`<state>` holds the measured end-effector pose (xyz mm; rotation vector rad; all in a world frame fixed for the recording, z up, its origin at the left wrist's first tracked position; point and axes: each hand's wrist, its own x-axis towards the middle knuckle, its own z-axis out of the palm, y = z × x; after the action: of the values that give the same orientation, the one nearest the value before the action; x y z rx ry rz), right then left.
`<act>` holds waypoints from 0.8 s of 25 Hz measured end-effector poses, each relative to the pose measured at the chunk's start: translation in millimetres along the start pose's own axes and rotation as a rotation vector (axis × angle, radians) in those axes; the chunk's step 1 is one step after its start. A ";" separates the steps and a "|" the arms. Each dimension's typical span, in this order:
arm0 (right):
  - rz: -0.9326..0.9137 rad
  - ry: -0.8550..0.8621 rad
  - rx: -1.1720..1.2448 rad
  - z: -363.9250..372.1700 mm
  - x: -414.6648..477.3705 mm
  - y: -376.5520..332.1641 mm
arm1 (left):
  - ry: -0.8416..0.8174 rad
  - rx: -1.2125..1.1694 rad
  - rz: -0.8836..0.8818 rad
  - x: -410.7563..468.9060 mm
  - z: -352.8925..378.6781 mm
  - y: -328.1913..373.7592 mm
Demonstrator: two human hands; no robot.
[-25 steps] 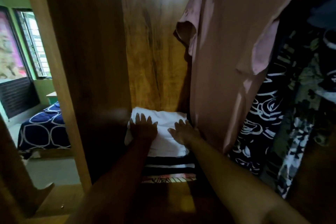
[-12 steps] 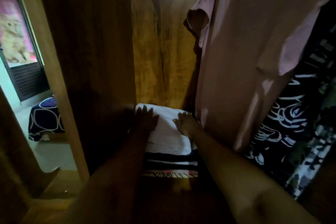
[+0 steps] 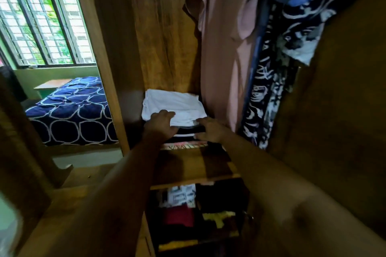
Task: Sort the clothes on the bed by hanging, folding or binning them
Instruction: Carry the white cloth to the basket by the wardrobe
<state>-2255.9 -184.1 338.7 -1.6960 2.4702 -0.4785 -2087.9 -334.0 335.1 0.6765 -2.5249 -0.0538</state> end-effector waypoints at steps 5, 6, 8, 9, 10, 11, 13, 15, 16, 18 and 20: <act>0.149 -0.501 -0.029 -27.0 -91.1 -29.0 | -0.780 -0.218 -0.190 -59.9 -55.6 44.6; 0.158 -0.514 -0.004 -28.0 -111.4 -32.7 | -0.832 -0.243 -0.211 -76.5 -59.4 53.3; 0.143 -0.474 0.016 -24.1 -154.0 -37.8 | -0.803 -0.177 -0.182 -113.9 -68.1 67.9; 0.127 -0.436 -0.029 -22.4 -180.5 -42.3 | -0.736 -0.089 -0.135 -135.2 -71.9 77.0; 0.122 -0.385 -0.097 -19.5 -204.8 -45.6 | -0.668 -0.035 -0.087 -154.1 -74.7 86.1; 0.122 -0.332 -0.164 -17.7 -227.3 -46.4 | -0.628 -0.056 -0.065 -170.6 -76.0 96.3; 0.113 -0.220 -0.271 -19.2 -284.4 -52.0 | -0.649 -0.142 -0.029 -211.9 -82.6 129.3; 0.135 -0.071 -0.293 -28.5 -344.2 -61.4 | -0.689 -0.138 0.026 -246.7 -90.5 161.2; 0.174 0.028 -0.319 -35.9 -375.3 -66.1 | -0.706 -0.124 0.050 -260.9 -95.0 174.9; 0.193 0.347 -0.452 -44.2 -432.6 -68.7 | -0.744 -0.117 0.064 -282.7 -109.2 200.4; 0.196 0.758 -0.535 -46.1 -477.3 -63.7 | -0.759 -0.132 0.076 -296.4 -124.8 225.8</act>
<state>-2034.1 245.2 360.0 -1.5919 3.5364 -0.5472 -1909.7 16.3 339.5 0.5739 -3.2213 -0.5370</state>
